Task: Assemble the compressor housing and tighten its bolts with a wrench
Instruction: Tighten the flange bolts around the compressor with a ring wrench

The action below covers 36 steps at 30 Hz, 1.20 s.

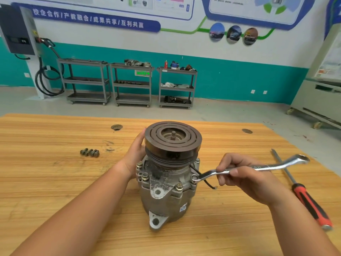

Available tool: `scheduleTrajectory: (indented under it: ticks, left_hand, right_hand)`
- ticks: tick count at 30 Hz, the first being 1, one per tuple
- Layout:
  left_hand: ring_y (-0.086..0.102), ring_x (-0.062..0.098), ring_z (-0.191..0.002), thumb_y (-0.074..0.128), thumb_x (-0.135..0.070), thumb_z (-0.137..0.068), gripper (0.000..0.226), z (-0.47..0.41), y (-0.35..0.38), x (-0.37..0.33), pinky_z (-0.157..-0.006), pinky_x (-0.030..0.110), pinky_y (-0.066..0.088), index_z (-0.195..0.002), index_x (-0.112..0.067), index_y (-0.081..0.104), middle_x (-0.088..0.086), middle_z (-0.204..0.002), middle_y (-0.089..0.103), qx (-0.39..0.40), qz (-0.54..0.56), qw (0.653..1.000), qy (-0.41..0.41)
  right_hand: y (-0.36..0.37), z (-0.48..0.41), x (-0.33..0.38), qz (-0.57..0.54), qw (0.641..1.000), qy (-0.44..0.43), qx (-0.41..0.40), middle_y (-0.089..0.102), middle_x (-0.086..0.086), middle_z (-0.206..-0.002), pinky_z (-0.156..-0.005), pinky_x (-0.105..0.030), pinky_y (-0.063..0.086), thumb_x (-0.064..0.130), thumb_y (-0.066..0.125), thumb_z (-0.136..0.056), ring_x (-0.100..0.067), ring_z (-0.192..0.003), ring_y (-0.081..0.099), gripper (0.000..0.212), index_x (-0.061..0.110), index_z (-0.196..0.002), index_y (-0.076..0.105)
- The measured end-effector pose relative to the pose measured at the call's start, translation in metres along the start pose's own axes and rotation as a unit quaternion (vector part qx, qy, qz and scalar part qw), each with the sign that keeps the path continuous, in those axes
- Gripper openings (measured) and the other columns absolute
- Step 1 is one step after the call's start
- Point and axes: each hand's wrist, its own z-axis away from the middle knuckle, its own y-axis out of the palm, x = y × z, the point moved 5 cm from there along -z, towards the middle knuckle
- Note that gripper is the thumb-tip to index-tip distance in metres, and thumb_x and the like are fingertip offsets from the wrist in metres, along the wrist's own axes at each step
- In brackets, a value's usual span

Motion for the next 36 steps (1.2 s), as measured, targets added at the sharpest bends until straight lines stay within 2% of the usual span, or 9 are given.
scheduleTrajectory:
  ticks: [3, 6, 9, 11, 17, 21, 26, 29, 36]
  left_hand:
    - [0.072, 0.008, -0.08, 0.019, -0.04, -0.105, 0.063, 0.021, -0.004, -0.003, -0.059, 0.02, 0.056, -0.081, -0.04, 0.077, -0.006, -0.084, 0.075, 0.037, 0.056, 0.997, -0.024]
    - [0.071, 0.024, -0.093, 0.023, -0.073, -0.081, 0.079, 0.036, -0.006, -0.001, -0.064, 0.03, 0.058, -0.106, -0.017, 0.073, 0.012, -0.103, 0.073, 0.053, 0.065, 0.995, -0.05]
    - [0.068, 0.021, -0.102, 0.019, -0.075, -0.072, 0.084, 0.046, -0.004, 0.002, -0.069, 0.027, 0.058, -0.12, -0.019, 0.06, 0.008, -0.112, 0.071, 0.05, 0.059, 0.997, -0.022]
    - [0.067, 0.019, -0.104, 0.018, -0.077, -0.074, 0.081, 0.056, -0.001, 0.0, -0.073, 0.028, 0.056, -0.119, -0.025, 0.059, 0.004, -0.113, 0.071, 0.027, 0.051, 0.998, 0.023]
    - [0.049, 0.01, -0.128, 0.056, -0.094, -0.047, 0.107, 0.079, -0.012, 0.014, -0.101, 0.037, 0.042, -0.135, -0.036, 0.041, -0.01, -0.14, 0.052, -0.011, -0.016, 0.99, 0.137]
    - [0.044, -0.002, -0.128, 0.083, -0.057, -0.041, 0.114, 0.09, -0.008, 0.018, -0.102, 0.031, 0.039, -0.136, -0.064, 0.021, -0.027, -0.139, 0.042, 0.018, -0.17, 0.971, 0.167]
    - [0.031, 0.011, -0.139, 0.082, -0.065, -0.034, 0.136, 0.093, -0.007, 0.017, -0.113, 0.048, 0.031, -0.137, -0.066, -0.007, -0.011, -0.152, 0.024, -0.028, -0.254, 0.954, 0.155]
    - [0.037, 0.012, -0.134, 0.081, -0.062, -0.034, 0.136, 0.094, -0.008, 0.016, -0.111, 0.048, 0.033, -0.137, -0.065, -0.007, -0.015, -0.146, 0.029, -0.047, -0.263, 0.951, 0.155]
    - [0.048, -0.001, -0.123, 0.087, -0.055, -0.032, 0.133, 0.091, -0.014, 0.012, -0.104, 0.033, 0.04, -0.139, -0.063, 0.008, -0.015, -0.133, 0.046, -0.04, -0.208, 0.961, 0.179]
  right_hand:
    - [0.006, 0.014, 0.002, 0.034, 0.994, -0.039, -0.098, 0.068, -0.013, -0.069, -0.051, -0.018, 0.037, 0.008, 0.048, -0.068, -0.011, -0.06, 0.052, 0.024, 0.018, -0.072, 0.07]
    - [0.027, 0.031, -0.001, 0.049, 0.969, -0.091, -0.222, 0.07, -0.012, -0.07, -0.049, -0.013, 0.04, 0.006, 0.053, -0.073, -0.008, -0.057, 0.056, 0.016, 0.013, -0.074, 0.067]
    - [0.061, 0.04, -0.012, 0.114, 0.936, -0.113, -0.314, 0.073, 0.001, -0.077, -0.047, -0.022, 0.044, 0.009, 0.057, -0.084, -0.015, -0.055, 0.059, 0.021, 0.027, -0.084, 0.066]
    - [0.076, 0.039, -0.014, 0.156, 0.921, -0.12, -0.335, 0.072, 0.013, -0.078, -0.051, -0.01, 0.044, 0.016, 0.056, -0.084, -0.002, -0.062, 0.063, 0.016, 0.031, -0.085, 0.062]
    - [0.061, 0.05, 0.001, 0.017, 0.904, -0.178, -0.388, 0.071, -0.007, -0.068, -0.046, -0.008, 0.037, 0.011, 0.052, -0.068, -0.001, -0.052, 0.052, 0.03, 0.03, -0.081, 0.07]
    - [0.023, 0.043, 0.003, -0.052, 0.937, -0.124, -0.321, 0.065, -0.011, -0.062, -0.042, -0.012, 0.034, 0.008, 0.06, -0.063, -0.009, -0.053, 0.047, 0.024, 0.018, -0.077, 0.076]
    - [-0.005, 0.024, 0.002, -0.035, 0.975, -0.049, -0.215, 0.065, -0.008, -0.065, -0.049, -0.015, 0.04, 0.01, 0.059, -0.063, -0.01, -0.061, 0.054, 0.026, 0.013, -0.082, 0.078]
    - [-0.008, 0.014, 0.0, -0.02, 0.984, -0.039, -0.172, 0.063, -0.006, -0.062, -0.052, -0.015, 0.042, 0.005, 0.069, -0.054, -0.01, -0.06, 0.055, 0.025, 0.011, -0.078, 0.078]
    - [-0.011, -0.003, -0.003, -0.148, 0.976, -0.03, -0.156, 0.057, -0.005, -0.057, -0.046, -0.017, 0.042, 0.0, 0.052, -0.06, -0.009, -0.056, 0.052, 0.026, 0.006, -0.068, 0.076]
